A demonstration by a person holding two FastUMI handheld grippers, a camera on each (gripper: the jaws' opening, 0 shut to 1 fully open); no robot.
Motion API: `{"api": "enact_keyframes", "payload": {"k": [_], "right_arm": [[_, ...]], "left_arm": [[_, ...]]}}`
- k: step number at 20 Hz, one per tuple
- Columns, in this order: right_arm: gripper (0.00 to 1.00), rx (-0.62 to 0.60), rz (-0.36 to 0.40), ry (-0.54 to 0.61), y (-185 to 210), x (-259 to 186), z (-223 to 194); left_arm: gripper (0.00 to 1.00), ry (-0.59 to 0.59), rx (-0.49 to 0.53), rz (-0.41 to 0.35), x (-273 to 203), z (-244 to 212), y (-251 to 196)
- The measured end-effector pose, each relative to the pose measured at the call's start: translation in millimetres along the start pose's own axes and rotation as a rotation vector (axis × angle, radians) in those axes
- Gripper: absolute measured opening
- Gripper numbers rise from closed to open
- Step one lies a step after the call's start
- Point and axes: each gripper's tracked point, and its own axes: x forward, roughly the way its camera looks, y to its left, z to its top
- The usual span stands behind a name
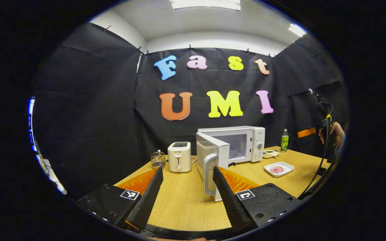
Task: Open the microwave oven with the left hand, put the food in, and close the microwave oven.
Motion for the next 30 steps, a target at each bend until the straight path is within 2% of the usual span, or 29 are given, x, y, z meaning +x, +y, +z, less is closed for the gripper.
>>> {"api": "enact_keyframes", "payload": {"k": [3,4,5,6,7,8,10,17,18,19,20,21,22,23,24,25,26,28,29,30], "right_arm": [[1.00,-0.016,0.063,0.205,-8,35,-39],[0.94,-0.010,0.069,0.273,-14,44,-52],[1.00,0.001,0.083,0.341,-18,53,-64],[1.00,0.015,0.098,0.401,-19,60,-74],[0.94,0.027,0.113,0.455,-21,68,-82],[0.92,0.042,0.125,0.503,-23,74,-91],[0.84,0.097,0.144,0.583,-26,88,-101],[0.74,0.242,0.242,0.789,-5,120,-119],[0.81,0.234,0.259,0.809,-2,124,-122],[0.78,0.235,0.260,0.844,-2,126,-129],[0.55,0.244,0.263,0.892,0,122,-133],[0.61,0.243,0.255,0.892,-2,130,-133],[0.58,0.231,0.249,0.905,-5,134,-136],[0.33,0.255,0.266,0.921,-2,138,-144],[0.08,0.262,0.281,0.945,-8,137,-134],[0.00,0.268,0.295,0.952,-8,137,-136],[0.04,0.278,0.316,0.966,-8,137,-136],[0.04,0.329,0.346,0.986,-6,137,-136],[0.00,0.359,0.359,0.985,-6,136,-136],[0.04,0.390,0.368,0.973,-7,134,-136]], "left_arm": [[0.89,0.002,-0.049,0.009,-8,14,-24],[0.89,0.000,-0.046,0.008,-5,18,-29],[0.89,-0.002,-0.044,0.006,-2,22,-36],[0.89,-0.001,-0.044,0.000,2,24,-44],[0.89,0.002,-0.045,-0.010,8,27,-52],[0.89,0.004,-0.047,-0.019,16,29,-59],[0.89,0.001,-0.050,-0.013,31,36,-67],[0.89,-0.024,-0.041,-0.047,74,53,-96],[0.89,-0.024,-0.046,-0.055,77,54,-100],[0.89,-0.027,-0.049,-0.058,79,54,-103],[0.89,-0.031,-0.050,-0.061,82,54,-104],[0.89,-0.030,-0.049,-0.064,84,54,-106],[0.89,-0.027,-0.047,-0.062,86,52,-106],[0.89,-0.023,-0.044,-0.061,88,51,-106],[0.89,-0.020,-0.038,-0.062,88,51,-106],[0.89,-0.020,-0.030,-0.058,88,53,-106],[0.89,-0.021,-0.021,-0.055,87,53,-105],[0.89,-0.036,-0.010,-0.059,85,59,-106],[0.89,-0.037,-0.007,-0.062,84,60,-107],[0.89,-0.039,-0.004,-0.066,83,61,-108]]}}
